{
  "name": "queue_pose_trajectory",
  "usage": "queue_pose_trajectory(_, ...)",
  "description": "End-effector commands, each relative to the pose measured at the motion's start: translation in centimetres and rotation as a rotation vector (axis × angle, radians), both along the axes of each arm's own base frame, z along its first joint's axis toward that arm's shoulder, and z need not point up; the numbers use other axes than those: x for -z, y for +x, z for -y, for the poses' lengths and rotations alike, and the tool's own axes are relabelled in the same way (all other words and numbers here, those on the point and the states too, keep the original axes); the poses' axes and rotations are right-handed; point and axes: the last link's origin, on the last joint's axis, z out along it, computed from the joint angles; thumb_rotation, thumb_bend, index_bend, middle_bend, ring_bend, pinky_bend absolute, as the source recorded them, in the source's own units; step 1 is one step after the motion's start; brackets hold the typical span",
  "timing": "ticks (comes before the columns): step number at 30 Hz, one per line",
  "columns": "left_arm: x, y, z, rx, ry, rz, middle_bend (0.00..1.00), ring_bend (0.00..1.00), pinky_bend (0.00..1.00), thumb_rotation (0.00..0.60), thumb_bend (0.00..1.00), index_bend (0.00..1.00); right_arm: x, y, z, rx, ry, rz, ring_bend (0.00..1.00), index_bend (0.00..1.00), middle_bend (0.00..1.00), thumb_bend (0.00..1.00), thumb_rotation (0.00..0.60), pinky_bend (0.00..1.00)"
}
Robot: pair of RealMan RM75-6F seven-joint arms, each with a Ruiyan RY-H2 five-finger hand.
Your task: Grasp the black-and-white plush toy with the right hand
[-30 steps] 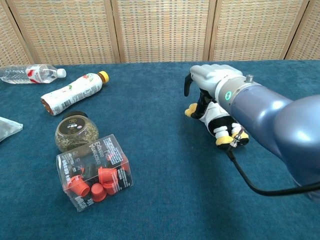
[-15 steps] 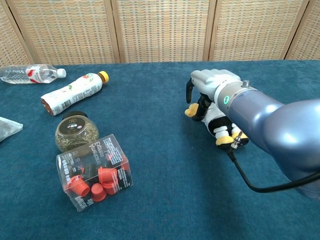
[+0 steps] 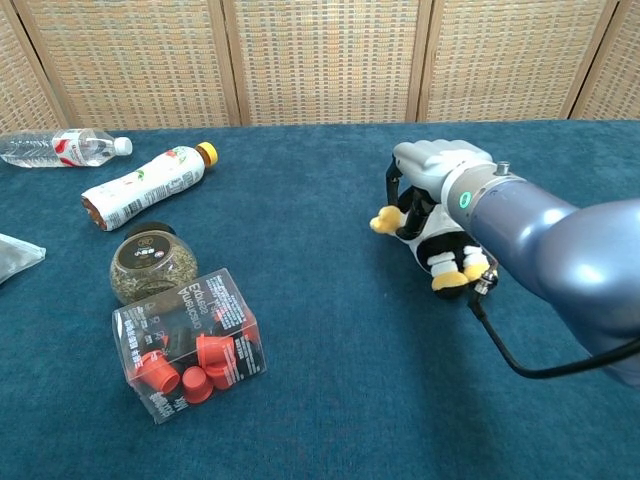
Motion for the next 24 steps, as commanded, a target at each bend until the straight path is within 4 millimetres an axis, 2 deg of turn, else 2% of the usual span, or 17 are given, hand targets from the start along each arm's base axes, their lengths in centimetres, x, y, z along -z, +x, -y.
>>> queue_pose_trajectory(1, 0.0, 0.1, 0.1, 0.003, -0.001, 0.004, 0.00, 0.00, 0.00, 0.600, 0.11, 0.00, -0.1, 0.1, -0.1, -0.008, -0.003, 0.011, 0.00, 0.55, 0.14, 0.47, 0.600, 0.09)
queue_pose_trajectory(13, -0.2, 0.2, 0.1, 0.009, 0.005, 0.016, 0.00, 0.00, 0.00, 0.600, 0.11, 0.00, 0.5, 0.2, -0.2, -0.012, 0.012, 0.028, 0.00, 0.57, 0.16, 0.56, 0.600, 0.09)
queue_pose_trajectory(24, -0.2, 0.1, 0.1, 0.006, 0.006, 0.016, 0.00, 0.00, 0.00, 0.600, 0.11, 0.00, -0.5, 0.7, -0.3, -0.031, -0.007, 0.045, 0.00, 0.59, 0.18, 0.60, 0.600, 0.09)
